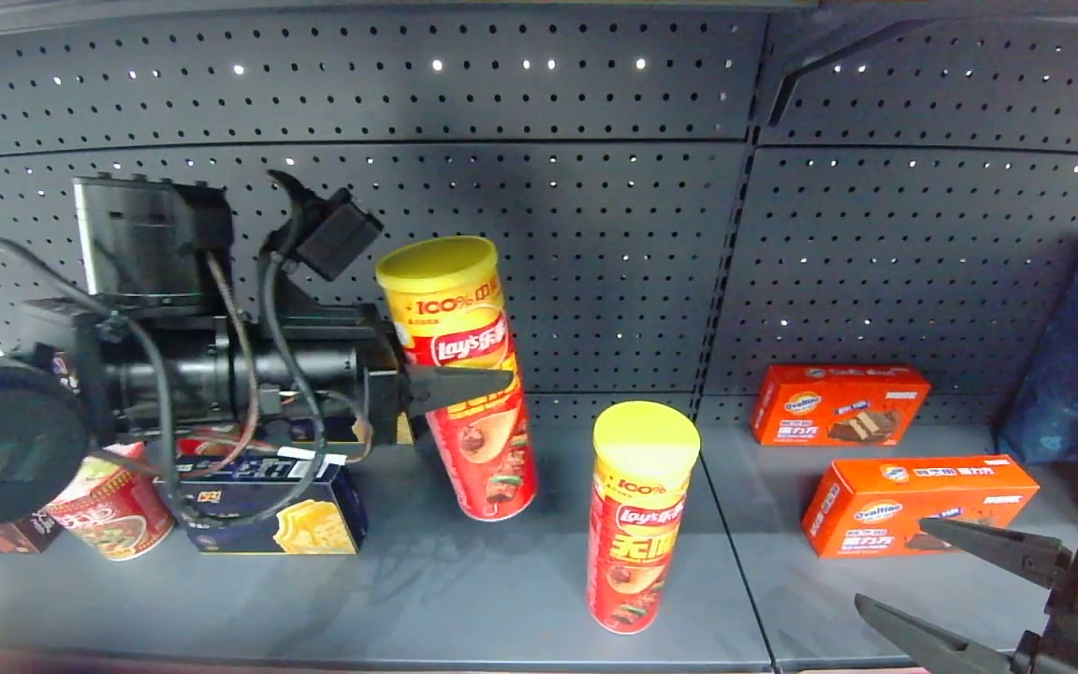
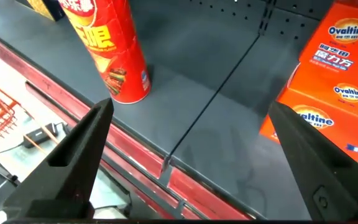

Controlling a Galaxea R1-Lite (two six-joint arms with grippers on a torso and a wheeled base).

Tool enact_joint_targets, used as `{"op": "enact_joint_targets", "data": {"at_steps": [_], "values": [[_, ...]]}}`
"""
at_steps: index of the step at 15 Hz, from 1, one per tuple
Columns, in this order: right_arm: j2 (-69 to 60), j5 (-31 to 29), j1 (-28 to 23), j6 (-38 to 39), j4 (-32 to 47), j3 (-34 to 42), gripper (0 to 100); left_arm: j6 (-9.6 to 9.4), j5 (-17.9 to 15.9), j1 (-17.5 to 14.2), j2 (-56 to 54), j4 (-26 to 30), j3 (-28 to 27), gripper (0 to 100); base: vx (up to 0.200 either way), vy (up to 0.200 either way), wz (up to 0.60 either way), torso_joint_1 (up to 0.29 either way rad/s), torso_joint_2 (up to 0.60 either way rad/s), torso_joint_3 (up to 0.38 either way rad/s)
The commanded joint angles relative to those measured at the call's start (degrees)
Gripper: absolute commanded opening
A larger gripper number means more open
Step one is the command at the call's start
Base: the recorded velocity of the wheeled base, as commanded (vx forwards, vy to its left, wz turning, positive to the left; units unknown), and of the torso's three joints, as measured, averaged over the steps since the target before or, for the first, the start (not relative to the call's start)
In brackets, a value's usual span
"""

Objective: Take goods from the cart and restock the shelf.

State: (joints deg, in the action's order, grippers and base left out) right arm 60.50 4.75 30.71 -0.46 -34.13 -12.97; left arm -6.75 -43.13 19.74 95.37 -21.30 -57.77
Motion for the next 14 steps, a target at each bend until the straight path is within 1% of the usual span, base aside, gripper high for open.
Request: {"op": "enact_joint_targets", "data": {"at_steps": [1,2,3,4,5,7,8,9,11,14], "values": [[-0.47,0.08,-0.03,0.11,-0.06,0.05,100,-2.91,-2.31,0.04,12.39,-1.03,-7.80,0,0.000,0.000,0.00,0.000,0.00,0.000],[-0.47,0.08,-0.03,0.11,-0.06,0.05,100,-2.91,-2.31,0.04,12.39,-1.03,-7.80,0,0.000,0.000,0.00,0.000,0.00,0.000],[-0.56,0.17,-0.03,0.20,-0.06,0.05,100,-4.94,-2.57,-0.05,16.69,-0.41,-12.01,0,0.000,0.000,0.00,0.000,0.00,0.000],[-0.65,0.17,-0.03,0.20,-0.06,0.14,100,-5.02,-2.57,0.04,19.42,-0.32,-14.39,0,0.000,0.000,0.00,0.000,0.00,0.000],[-0.65,0.26,-0.03,0.20,-0.06,0.05,100,-5.11,-2.57,0.04,21.09,-0.32,-15.62,0,0.000,0.000,0.00,0.000,0.00,0.000],[-0.65,0.34,-0.03,0.20,-0.06,0.14,100,-6.17,-2.57,0.13,23.02,-0.32,-16.85,0,0.000,0.000,0.00,0.000,0.00,0.000],[-0.65,0.34,-0.03,0.29,-0.06,0.14,100,-7.40,-2.57,0.30,24.96,-0.32,-18.08,0,0.000,0.000,0.00,0.000,0.00,0.000],[-0.65,0.34,-0.03,0.29,-0.14,0.14,100,-7.40,-2.57,0.48,25.48,-0.32,-18.34,0,0.000,0.000,0.00,0.000,0.00,0.000],[-0.74,0.43,0.05,0.90,-0.06,0.31,100,-7.40,-2.57,1.09,27.68,-0.32,-20.54,0,0.000,0.000,0.00,0.000,0.00,0.000],[-1.53,0.43,0.05,1.61,-0.14,1.72,100,-7.40,-2.57,1.62,30.49,1.79,-25.81,0,0.000,0.000,0.00,0.000,0.00,0.000]]}}
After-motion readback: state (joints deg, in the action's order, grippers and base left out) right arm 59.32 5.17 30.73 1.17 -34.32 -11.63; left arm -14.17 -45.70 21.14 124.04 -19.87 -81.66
